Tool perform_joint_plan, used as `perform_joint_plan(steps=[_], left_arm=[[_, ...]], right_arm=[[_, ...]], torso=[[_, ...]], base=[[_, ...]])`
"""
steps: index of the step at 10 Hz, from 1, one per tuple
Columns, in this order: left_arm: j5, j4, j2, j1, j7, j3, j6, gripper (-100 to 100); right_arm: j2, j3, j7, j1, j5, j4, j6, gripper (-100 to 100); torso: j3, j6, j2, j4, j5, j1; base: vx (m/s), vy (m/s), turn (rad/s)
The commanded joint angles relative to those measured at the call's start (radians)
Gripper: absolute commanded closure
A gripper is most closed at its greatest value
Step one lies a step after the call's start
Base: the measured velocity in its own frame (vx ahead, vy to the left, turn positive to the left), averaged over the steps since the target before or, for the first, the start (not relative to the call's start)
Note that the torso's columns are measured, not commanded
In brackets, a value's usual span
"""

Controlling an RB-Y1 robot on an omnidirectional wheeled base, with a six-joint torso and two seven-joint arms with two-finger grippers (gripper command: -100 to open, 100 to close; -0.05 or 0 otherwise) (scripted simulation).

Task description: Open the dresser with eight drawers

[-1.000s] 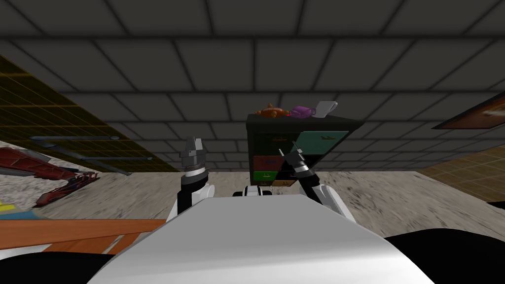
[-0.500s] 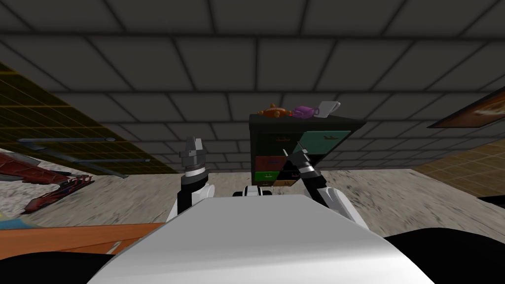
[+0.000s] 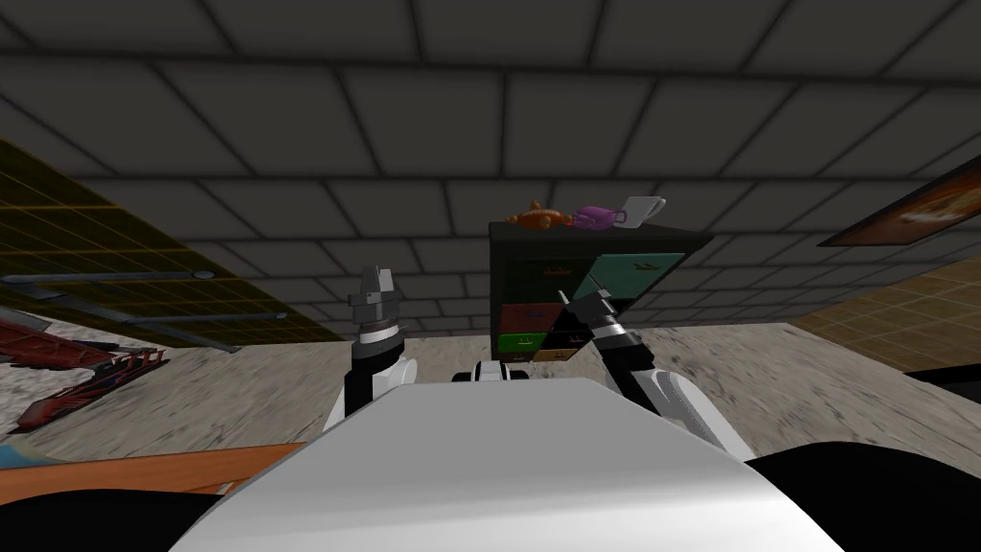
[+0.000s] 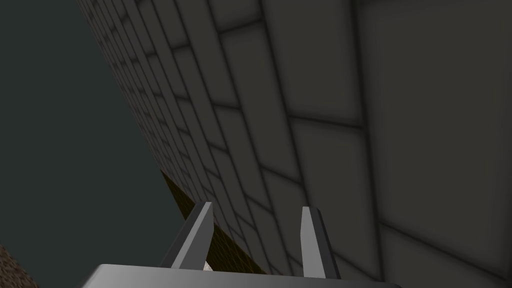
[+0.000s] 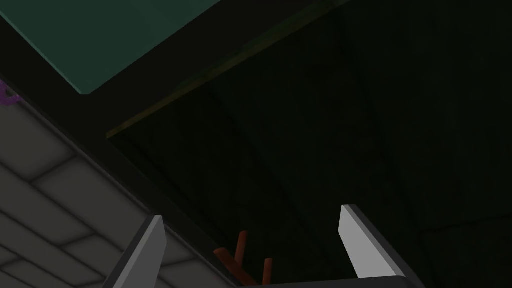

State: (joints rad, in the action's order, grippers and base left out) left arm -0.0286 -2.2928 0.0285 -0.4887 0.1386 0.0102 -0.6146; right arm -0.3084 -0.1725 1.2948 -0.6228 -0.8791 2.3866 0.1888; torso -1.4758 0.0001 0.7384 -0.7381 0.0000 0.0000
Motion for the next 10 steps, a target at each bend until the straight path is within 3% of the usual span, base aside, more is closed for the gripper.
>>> perform_joint_plan(steps=[1,6,7,10], left_arm=[[0.0,0.0,0.0,0.0,0.0,0.0,0.0,0],[0.0,0.0,0.0,0.0,0.0,0.0,0.0,0],[0.0,0.0,0.0,0.0,0.0,0.0,0.0,0],[0.0,0.0,0.0,0.0,0.0,0.0,0.0,0]], right_arm=[[-0.045,-0.018,-0.014,-0.03,-0.007,0.021,-0.047,-100],[-0.139,-0.051,-0.044,-0.086,-0.019,0.046,-0.138,-100],[-0.178,-0.066,-0.057,-0.111,-0.025,0.057,-0.178,-100],[-0.234,-0.089,-0.075,-0.149,-0.034,0.084,-0.238,-100]], torso=[[0.0,0.0,0.0,0.0,0.0,0.001],[0.0,0.0,0.0,0.0,0.0,0.0],[0.0,0.0,0.0,0.0,0.0,0.0],[0.0,0.0,0.0,0.0,0.0,0.001]], base=[[0.016,0.063,-0.034],[0.013,0.055,-0.035],[0.025,0.071,-0.066],[0.008,0.088,-0.05]])
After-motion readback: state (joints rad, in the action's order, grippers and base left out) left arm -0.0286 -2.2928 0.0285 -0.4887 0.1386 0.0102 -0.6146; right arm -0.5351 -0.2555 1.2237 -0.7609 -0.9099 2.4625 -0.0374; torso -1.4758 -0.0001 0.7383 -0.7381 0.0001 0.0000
